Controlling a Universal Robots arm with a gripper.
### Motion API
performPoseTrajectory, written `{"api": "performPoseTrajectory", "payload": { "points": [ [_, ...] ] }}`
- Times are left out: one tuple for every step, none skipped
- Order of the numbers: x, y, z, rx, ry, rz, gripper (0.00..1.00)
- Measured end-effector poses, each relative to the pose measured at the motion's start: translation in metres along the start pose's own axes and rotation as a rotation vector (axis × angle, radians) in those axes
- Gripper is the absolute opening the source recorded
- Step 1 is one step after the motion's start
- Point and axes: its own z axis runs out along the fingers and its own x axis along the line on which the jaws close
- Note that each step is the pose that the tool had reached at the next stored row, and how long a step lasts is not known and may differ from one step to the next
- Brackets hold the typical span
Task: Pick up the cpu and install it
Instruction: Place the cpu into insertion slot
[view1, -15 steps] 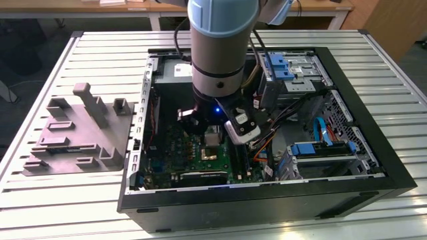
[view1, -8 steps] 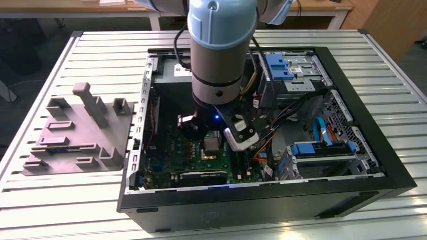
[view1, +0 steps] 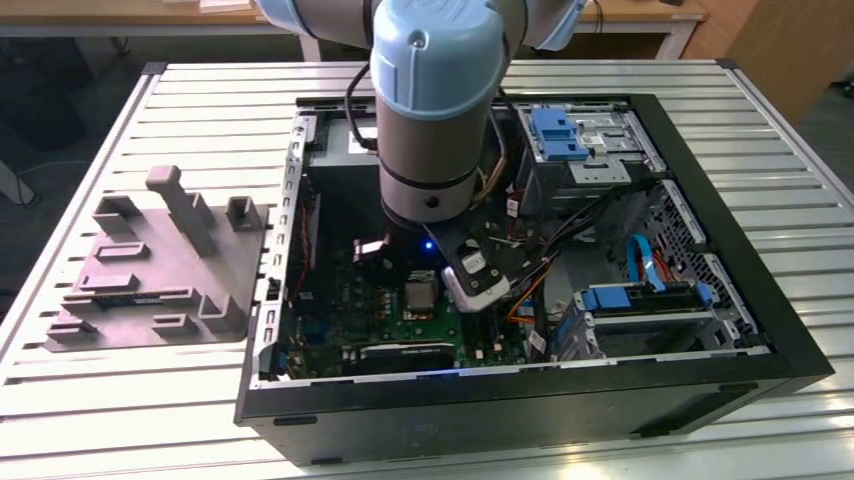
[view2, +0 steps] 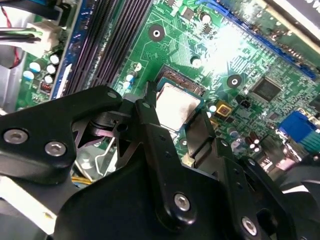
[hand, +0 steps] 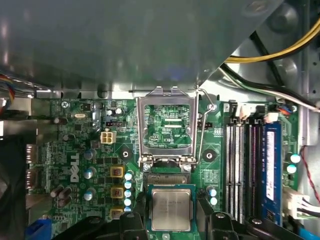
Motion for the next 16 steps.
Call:
{"api": "performPoseTrajectory", "payload": {
  "points": [
    [0.0003,0.0,0.0018,0.0,0.0003,0.0,0.47],
    [0.0008,-0.0001,0.0033,0.0001,0.0004,0.0,0.47],
    [0.0011,-0.0001,0.0043,0.0001,0.0006,0.0,0.47],
    [0.0014,-0.0002,0.0047,0.0002,0.0006,0.0,0.47],
    [0.0014,-0.0002,0.0047,0.0004,0.0008,0.0,0.47],
    [0.0014,-0.0002,0.0048,0.0004,0.0008,0.0,0.47],
    [0.0014,-0.0001,0.0051,0.0001,0.0007,0.0,0.47],
    [0.0014,-0.0001,0.0056,-0.0002,0.0006,0.0,0.47],
    [0.0014,-0.0001,0.006,0.0,0.0007,-0.002,0.47],
    [0.0016,-0.0002,0.0063,0.0002,0.0008,-0.005,0.47],
    [0.0022,-0.0003,0.0066,0.0002,0.0008,-0.007,0.47],
    [0.003,-0.0003,0.0069,0.0001,0.0008,-0.008,0.47],
    [0.0036,-0.0004,0.0072,0.0001,0.0008,-0.008,0.47],
    [0.0036,-0.0004,0.0072,0.0002,0.0009,-0.008,0.47],
    [0.0036,-0.0004,0.0073,0.0004,0.0009,-0.008,0.47],
    [0.0036,-0.0004,0.0076,0.0002,0.0009,-0.008,0.47]
  ]
}}
